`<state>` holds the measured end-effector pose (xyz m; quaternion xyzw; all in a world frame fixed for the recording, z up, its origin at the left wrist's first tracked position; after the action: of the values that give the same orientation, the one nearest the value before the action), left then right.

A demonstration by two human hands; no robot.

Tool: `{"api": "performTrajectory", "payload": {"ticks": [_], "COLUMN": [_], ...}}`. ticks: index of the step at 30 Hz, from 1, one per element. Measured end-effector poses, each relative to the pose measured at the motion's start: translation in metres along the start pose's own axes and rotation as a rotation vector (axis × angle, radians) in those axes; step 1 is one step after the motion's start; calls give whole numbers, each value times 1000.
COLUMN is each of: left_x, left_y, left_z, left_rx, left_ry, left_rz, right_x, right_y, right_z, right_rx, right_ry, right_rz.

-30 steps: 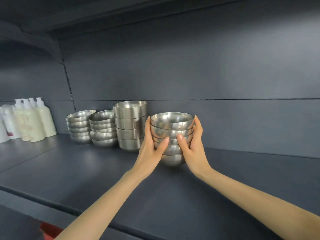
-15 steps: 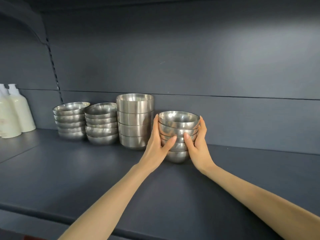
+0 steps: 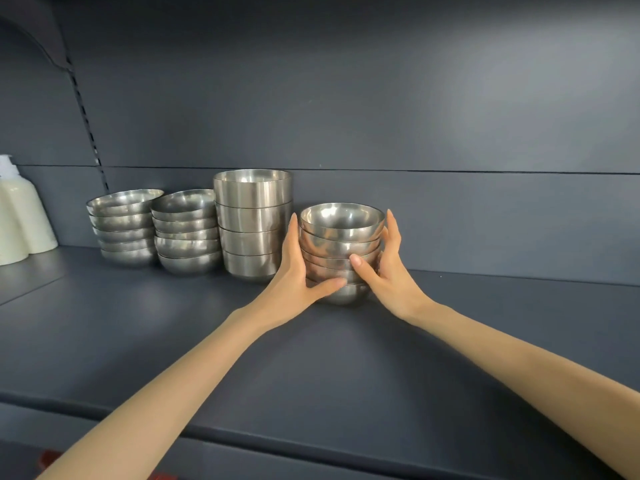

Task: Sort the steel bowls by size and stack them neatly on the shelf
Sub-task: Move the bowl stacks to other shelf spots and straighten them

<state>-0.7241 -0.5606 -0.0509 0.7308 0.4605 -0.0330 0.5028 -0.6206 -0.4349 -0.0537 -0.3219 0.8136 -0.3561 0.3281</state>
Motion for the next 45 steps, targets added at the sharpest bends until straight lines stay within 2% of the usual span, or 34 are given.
{"api": "performTrajectory", "payload": {"ticks": [4,7,17,26,33,36,40,45], "left_x": [-6,-6,-8,-6,-5,-7,-20,-42], "left_y": [3,6,-2,-2,-1,3,14,20], "left_z": [8,10,-5,-8,-12,-9,2,21], "left_rx": [130,206,121,126,101,89,59,-10], "left_ry": [-53,-68,-20,66,95,63,10,-117], "left_rz": [-278,-365,-338,-393,-342,-333,-518,-696], "right_x": [-5,-7,-1,4,7,8,-2,-26], "right_y": [10,14,17,21,23,19,6,-12], "right_z": [2,4,-14,-26,-31,-28,-19,10], "right_rx": [-13,-53,-23,-34,-12,31,96,367], "right_ry": [-78,-80,-47,-11,-6,-23,-52,-41], "right_rz": [123,188,182,203,218,268,378,469]}}
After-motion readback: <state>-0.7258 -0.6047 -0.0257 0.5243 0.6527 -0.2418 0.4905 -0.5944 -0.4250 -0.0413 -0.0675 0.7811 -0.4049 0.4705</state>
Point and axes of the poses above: each hand's wrist, its own z-axis away from the middle knuckle, its own x-axis out of the palm, y = z × x, the point moved 5 cm from there along -z, towards the middle knuckle, and after that the axes turned 1 degree about y, right-handed, at the moved point
